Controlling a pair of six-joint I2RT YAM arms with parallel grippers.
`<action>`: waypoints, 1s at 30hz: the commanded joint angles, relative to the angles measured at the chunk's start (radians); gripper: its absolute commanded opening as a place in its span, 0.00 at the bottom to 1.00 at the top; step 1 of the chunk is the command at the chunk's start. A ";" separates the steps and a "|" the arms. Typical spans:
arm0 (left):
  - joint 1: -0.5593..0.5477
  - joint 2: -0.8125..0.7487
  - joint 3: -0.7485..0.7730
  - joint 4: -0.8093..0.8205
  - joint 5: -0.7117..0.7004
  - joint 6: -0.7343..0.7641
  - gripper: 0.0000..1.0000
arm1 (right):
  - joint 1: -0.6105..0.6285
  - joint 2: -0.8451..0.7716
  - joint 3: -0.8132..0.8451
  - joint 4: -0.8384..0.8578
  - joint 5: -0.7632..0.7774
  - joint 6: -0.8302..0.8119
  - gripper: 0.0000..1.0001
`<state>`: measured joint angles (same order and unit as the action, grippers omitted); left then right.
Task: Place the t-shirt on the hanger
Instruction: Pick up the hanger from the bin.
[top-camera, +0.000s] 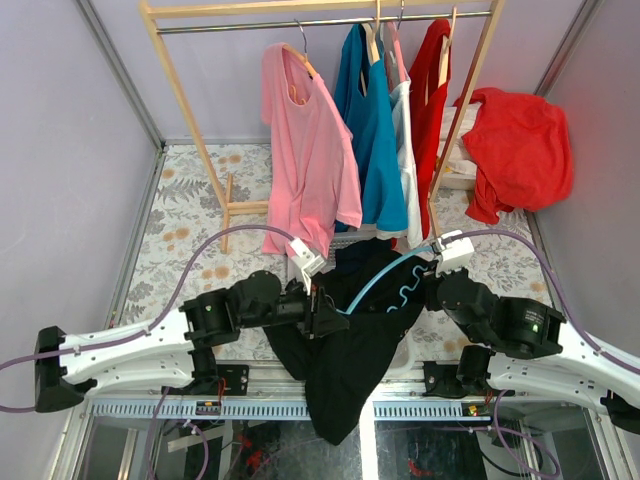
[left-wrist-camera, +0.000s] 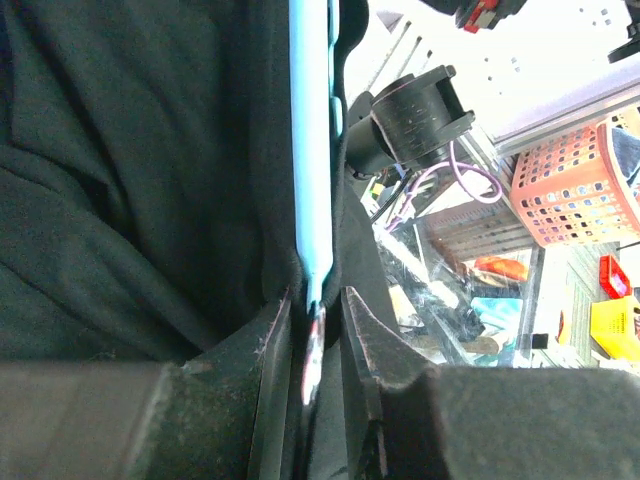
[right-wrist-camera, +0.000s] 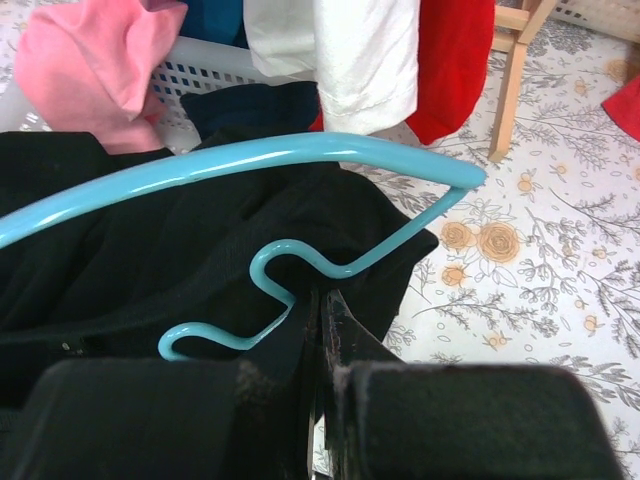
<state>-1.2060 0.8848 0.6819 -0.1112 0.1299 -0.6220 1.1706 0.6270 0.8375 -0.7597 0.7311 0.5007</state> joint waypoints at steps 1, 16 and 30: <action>-0.009 -0.062 0.097 -0.093 -0.022 0.064 0.00 | -0.006 -0.012 0.036 0.057 -0.017 0.001 0.00; -0.008 -0.255 0.207 -0.387 -0.054 0.101 0.00 | -0.006 0.109 0.133 0.109 -0.046 -0.037 0.00; -0.008 -0.244 0.281 -0.519 -0.016 0.129 0.00 | -0.006 0.192 0.309 0.076 -0.017 -0.120 0.00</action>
<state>-1.2102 0.6456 0.9115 -0.6182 0.0822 -0.5198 1.1706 0.8047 1.0649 -0.6949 0.6865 0.4297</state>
